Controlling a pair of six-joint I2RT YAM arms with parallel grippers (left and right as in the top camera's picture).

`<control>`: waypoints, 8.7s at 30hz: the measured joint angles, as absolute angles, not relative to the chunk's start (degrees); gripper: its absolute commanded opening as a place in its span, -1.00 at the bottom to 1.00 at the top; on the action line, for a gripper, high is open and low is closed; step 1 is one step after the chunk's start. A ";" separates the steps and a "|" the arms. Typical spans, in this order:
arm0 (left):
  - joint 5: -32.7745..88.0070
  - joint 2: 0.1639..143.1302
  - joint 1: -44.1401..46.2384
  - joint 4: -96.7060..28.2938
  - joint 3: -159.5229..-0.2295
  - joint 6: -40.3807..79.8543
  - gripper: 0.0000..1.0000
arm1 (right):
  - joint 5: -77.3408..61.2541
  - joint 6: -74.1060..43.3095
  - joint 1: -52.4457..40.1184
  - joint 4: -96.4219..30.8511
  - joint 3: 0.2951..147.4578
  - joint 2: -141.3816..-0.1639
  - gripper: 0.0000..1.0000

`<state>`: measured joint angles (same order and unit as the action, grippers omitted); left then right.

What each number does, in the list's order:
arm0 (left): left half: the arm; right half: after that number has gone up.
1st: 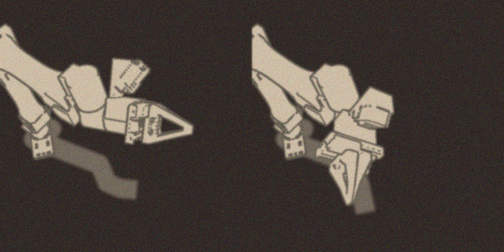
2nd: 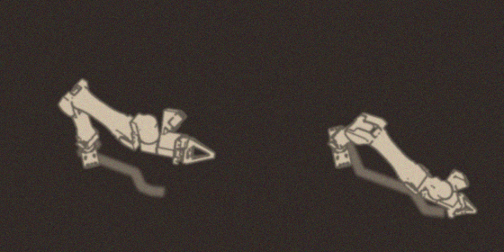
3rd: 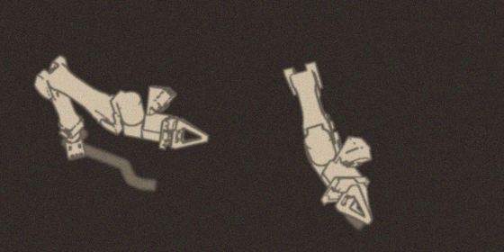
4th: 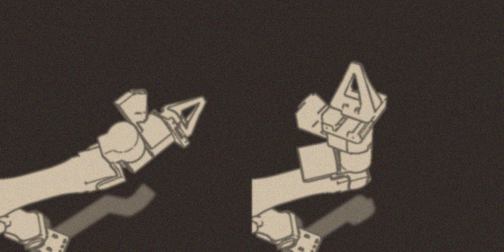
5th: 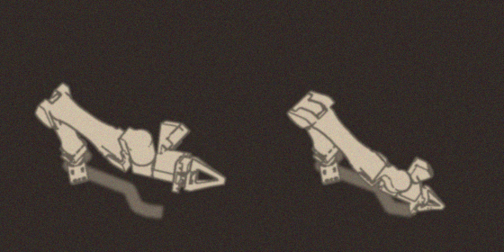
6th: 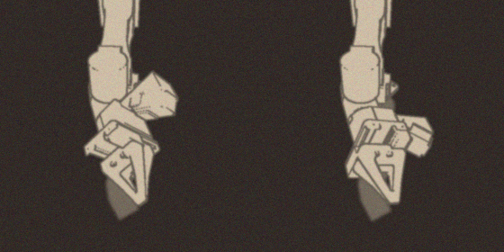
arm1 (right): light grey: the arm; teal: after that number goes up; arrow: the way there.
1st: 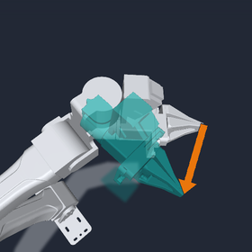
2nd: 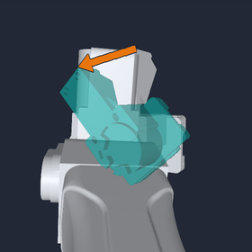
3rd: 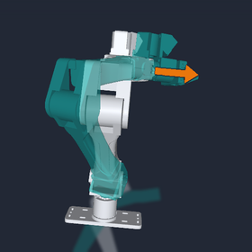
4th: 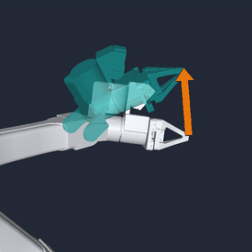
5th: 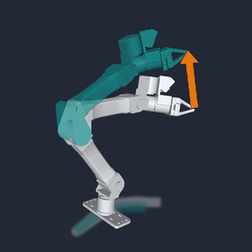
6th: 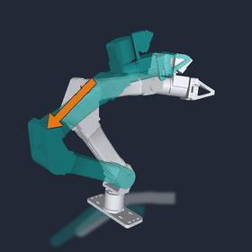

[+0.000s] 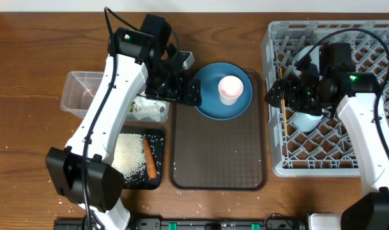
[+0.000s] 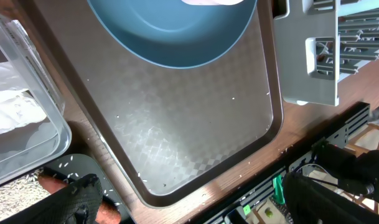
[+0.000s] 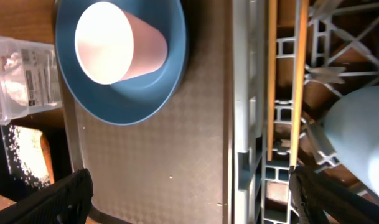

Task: Sort waste into correct bins and load items into the dishwasher rack
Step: 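Lower the cup into the rack and open the right gripper, then move the left gripper to the pink cup and grasp it, then lift the pink cup off the blue plate with the left gripper, then hold the pink cup out right and grasp it with the right gripper, then open the left gripper and carry the cup right into the rack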

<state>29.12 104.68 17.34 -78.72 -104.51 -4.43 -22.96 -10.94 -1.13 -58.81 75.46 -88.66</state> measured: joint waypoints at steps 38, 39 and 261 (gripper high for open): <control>21.61 108.86 28.88 -53.25 -104.38 17.02 0.33 | -23.20 -10.94 -1.19 -58.83 75.46 -88.66 0.98; 20.64 109.89 29.56 -52.45 -104.36 17.85 0.29 | -23.20 -10.94 -1.19 -58.81 75.46 -88.66 0.99; 38.54 103.83 14.35 -77.52 -102.67 -4.51 -0.14 | -13.74 -4.97 20.05 -74.74 75.02 -71.94 -0.31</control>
<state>38.54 103.83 14.35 -77.52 -102.67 -4.51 -13.74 -4.97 20.05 -74.74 75.02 -71.94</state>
